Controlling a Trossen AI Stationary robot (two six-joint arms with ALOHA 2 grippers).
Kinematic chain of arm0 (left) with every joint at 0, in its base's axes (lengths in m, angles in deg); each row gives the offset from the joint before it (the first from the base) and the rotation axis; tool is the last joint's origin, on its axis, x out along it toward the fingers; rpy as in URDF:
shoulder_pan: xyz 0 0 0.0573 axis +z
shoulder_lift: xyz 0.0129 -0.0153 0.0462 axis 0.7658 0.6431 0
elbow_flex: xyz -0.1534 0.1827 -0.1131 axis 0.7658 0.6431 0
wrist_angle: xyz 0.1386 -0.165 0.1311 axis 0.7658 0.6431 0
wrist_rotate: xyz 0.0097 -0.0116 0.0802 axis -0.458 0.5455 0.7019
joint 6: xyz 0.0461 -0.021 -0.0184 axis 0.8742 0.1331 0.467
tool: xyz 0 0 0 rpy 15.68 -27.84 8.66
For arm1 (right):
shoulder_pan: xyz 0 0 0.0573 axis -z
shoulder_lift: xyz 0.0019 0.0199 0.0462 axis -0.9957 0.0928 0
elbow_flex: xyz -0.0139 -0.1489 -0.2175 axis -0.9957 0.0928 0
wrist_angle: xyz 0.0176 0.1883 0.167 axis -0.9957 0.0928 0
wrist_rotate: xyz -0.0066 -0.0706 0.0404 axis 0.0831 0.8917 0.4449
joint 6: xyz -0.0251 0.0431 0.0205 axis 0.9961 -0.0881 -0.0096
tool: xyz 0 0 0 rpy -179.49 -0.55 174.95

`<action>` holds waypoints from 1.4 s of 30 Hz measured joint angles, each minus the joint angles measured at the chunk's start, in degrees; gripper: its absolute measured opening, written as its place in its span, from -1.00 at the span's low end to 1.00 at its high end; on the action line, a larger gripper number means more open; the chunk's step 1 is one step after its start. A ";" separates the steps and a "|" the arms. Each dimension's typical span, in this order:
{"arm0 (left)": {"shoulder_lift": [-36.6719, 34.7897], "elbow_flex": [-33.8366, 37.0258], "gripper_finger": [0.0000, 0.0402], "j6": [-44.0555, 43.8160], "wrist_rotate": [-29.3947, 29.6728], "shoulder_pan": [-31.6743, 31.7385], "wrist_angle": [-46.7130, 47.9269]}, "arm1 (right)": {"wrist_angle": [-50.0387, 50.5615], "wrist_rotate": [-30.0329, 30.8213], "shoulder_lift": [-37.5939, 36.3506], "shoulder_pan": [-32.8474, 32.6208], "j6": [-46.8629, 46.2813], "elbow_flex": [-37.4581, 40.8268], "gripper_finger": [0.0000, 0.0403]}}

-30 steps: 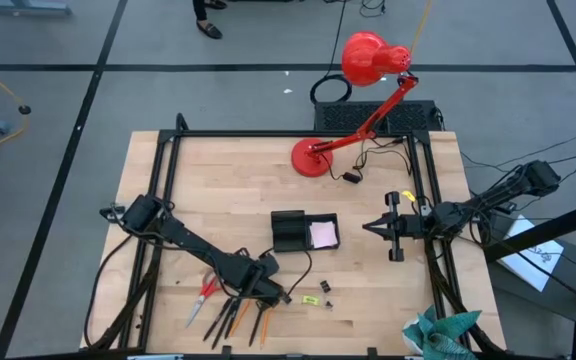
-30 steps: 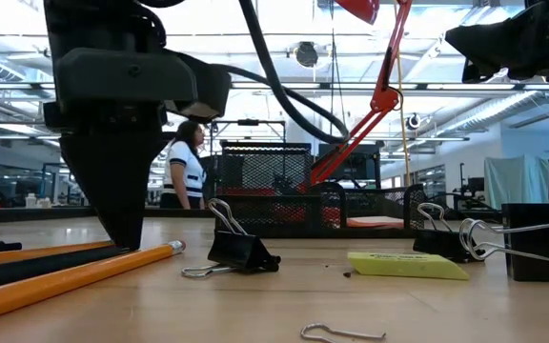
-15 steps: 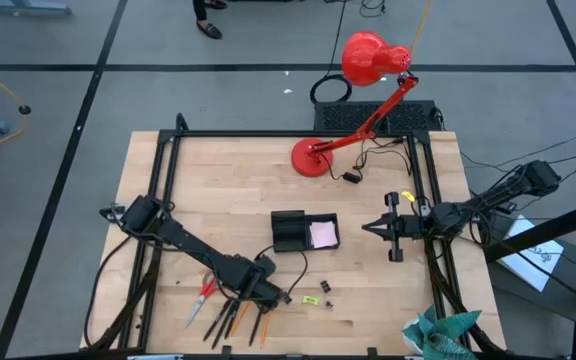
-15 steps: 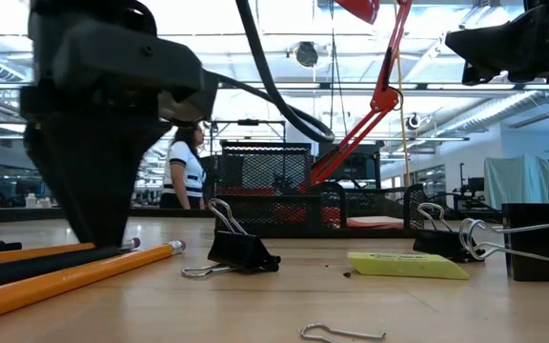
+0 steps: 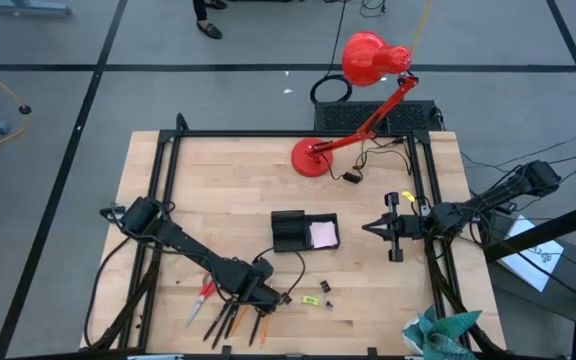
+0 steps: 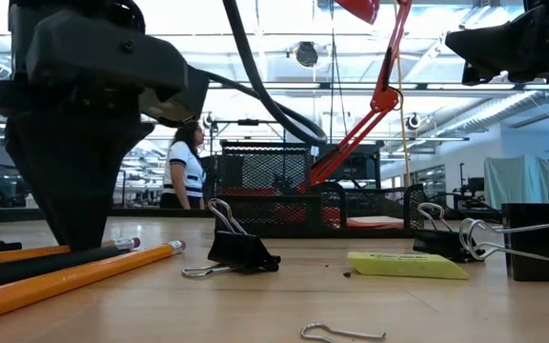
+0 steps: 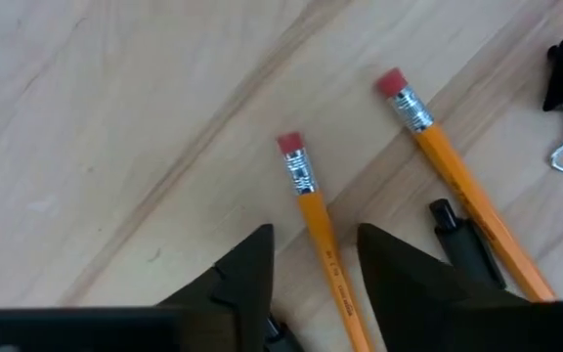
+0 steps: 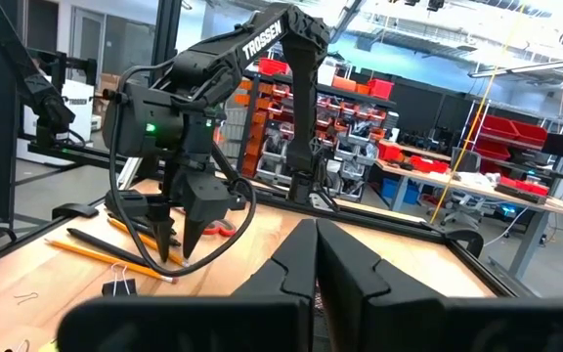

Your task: Pick and place office supplies into organizer

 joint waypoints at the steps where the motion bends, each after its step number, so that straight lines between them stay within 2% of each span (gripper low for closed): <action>1: 0.05 0.00 -0.32 0.11 0.08 0.00 0.06 | 0.00 -0.01 0.00 -0.01 0.03 0.02 -0.98; 11: 0.20 0.04 -0.68 4.29 0.90 0.00 -0.30 | 0.00 0.01 0.00 0.00 0.14 0.01 -0.98; 19: -0.65 0.31 -0.86 8.77 6.04 -0.13 -2.61 | -0.02 0.01 0.00 0.00 0.16 -0.01 -0.98; 23: -0.66 0.31 -0.88 11.12 8.27 0.61 -4.45 | 0.00 0.01 0.00 -0.02 0.16 -0.01 -0.98; 35: -0.88 0.31 -0.85 16.68 8.91 3.24 -7.54 | 0.03 0.01 0.00 0.00 0.14 0.01 -0.98; 42: -4.45 0.28 -0.87 22.58 10.39 4.63 -9.09 | 0.44 0.03 0.00 -0.02 0.16 -0.01 -0.98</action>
